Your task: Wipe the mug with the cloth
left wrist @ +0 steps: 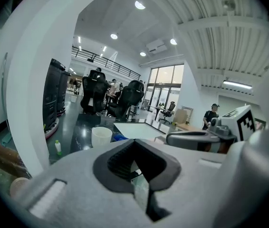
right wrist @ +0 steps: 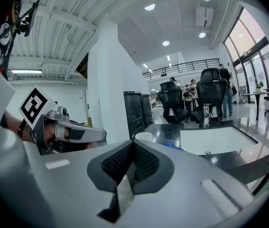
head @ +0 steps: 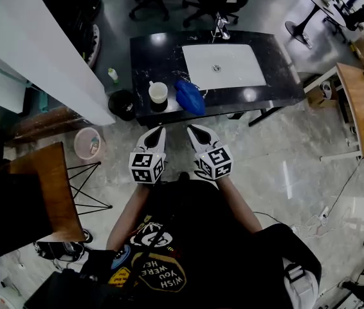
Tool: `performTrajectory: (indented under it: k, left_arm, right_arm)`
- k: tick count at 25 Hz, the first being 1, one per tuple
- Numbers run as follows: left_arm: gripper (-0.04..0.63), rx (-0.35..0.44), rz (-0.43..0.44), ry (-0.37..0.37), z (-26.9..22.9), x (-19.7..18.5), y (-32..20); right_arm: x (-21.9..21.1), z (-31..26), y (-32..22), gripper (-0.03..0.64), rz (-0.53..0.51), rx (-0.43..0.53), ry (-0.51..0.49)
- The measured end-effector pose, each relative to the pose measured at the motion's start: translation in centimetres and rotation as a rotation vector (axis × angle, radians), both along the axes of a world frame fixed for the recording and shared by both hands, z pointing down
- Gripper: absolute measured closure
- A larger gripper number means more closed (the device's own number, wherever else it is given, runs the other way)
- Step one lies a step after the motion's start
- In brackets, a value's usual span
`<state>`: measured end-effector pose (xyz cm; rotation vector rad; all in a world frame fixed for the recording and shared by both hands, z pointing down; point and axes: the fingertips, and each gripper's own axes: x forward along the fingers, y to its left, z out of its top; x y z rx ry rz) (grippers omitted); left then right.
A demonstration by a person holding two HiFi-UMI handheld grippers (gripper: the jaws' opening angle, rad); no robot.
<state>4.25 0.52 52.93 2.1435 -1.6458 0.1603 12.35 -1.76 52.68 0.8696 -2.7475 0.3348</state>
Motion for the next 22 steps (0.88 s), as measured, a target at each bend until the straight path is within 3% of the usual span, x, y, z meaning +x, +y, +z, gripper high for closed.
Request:
performTrajectory:
  k: [10, 12, 16, 18, 22]
  left_arm:
    - [0.592, -0.051, -0.026, -0.001, 1.8, -0.5, -0.1]
    - [0.592, -0.058, -0.023, -0.009, 2.1, -1.3, -0.5]
    - [0.592, -0.085, -0.020, -0.005, 3.1, -3.7, -2.3]
    - [0.592, -0.093, -0.021, 0.005, 3.4, -5.1, -4.0]
    - [0.592, -0.112, -0.008, 0.021, 4.1, -6.9, -7.4]
  right_arm:
    - [0.2, 4.4, -0.2, 0.617, -0.071, -0.105, 0.053]
    - [-0.2, 6.0, -1.3, 0.557, -0.087, -0.121, 0.087]
    - [-1.1, 8.3, -5.8, 0.534, -0.073, -0.091, 0.197]
    - [-1.7, 9.1, -9.2, 0.493, -0.051, -0.078, 0.251]
    - [-2.9, 10.7, -15.7, 0.432, 0.006, -0.134, 0.314]
